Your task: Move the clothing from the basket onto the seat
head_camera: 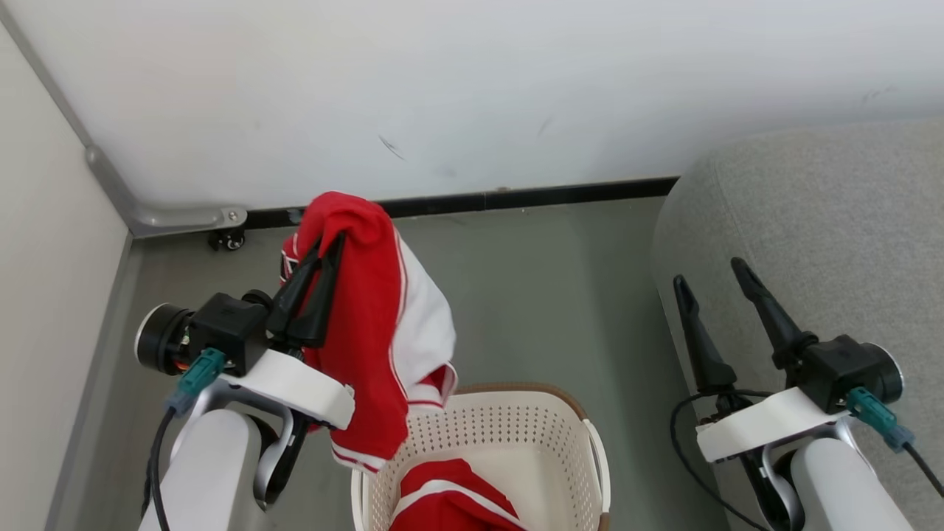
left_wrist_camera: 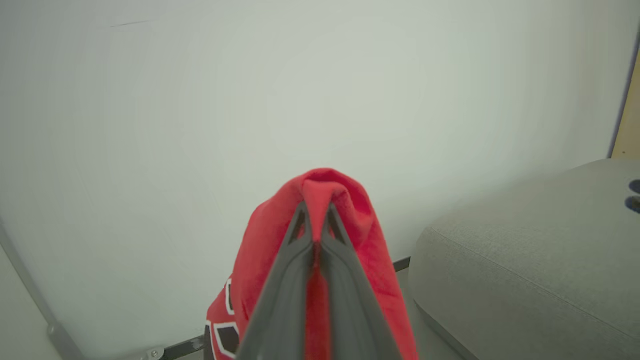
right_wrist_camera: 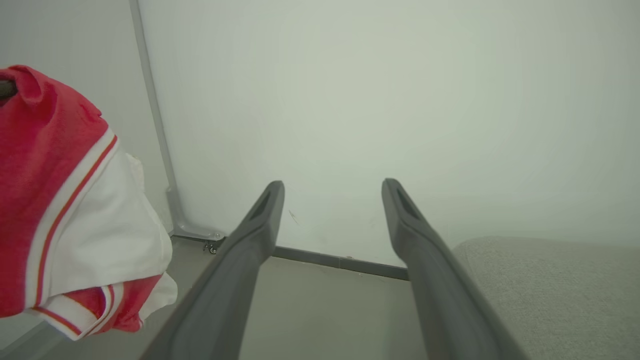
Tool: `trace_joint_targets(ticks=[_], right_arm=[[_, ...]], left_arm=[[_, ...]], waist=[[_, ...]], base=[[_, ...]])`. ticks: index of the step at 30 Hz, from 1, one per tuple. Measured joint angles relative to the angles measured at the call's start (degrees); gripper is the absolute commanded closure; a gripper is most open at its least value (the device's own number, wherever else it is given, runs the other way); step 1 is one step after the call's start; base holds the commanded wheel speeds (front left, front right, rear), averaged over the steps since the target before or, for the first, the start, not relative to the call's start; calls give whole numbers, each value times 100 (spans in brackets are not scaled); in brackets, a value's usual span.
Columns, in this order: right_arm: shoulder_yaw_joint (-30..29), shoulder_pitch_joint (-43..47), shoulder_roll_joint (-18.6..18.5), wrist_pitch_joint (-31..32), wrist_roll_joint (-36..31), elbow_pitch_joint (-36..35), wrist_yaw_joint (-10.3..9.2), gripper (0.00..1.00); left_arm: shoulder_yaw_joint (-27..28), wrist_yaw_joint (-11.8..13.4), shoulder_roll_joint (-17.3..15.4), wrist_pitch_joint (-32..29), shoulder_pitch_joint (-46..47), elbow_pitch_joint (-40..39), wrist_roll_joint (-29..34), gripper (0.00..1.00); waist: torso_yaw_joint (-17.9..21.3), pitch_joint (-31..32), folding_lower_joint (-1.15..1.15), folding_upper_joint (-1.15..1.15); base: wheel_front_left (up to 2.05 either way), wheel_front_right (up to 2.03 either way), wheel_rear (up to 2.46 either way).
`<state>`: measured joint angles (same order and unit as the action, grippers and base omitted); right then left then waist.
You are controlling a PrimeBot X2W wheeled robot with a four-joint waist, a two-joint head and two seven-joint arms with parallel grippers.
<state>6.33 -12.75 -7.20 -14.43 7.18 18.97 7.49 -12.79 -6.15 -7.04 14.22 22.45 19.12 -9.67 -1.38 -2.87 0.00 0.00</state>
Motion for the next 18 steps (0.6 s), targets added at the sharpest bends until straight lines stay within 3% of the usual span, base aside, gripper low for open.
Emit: trace_joint_targets(ticks=[11,18], right_arm=[[1014,196,-98,342,911,-13,0,0],[1674,203,-434,776,1592,-181,0,0]], left_arm=[[-431,-100,0,1,21,-320,-164,100],[-678,-118,-49,41,108,-612,-345,100]], waist=[[-128,406,0,0],[-147,572,0,0]], base=[[0,0,0],[0,0,0]])
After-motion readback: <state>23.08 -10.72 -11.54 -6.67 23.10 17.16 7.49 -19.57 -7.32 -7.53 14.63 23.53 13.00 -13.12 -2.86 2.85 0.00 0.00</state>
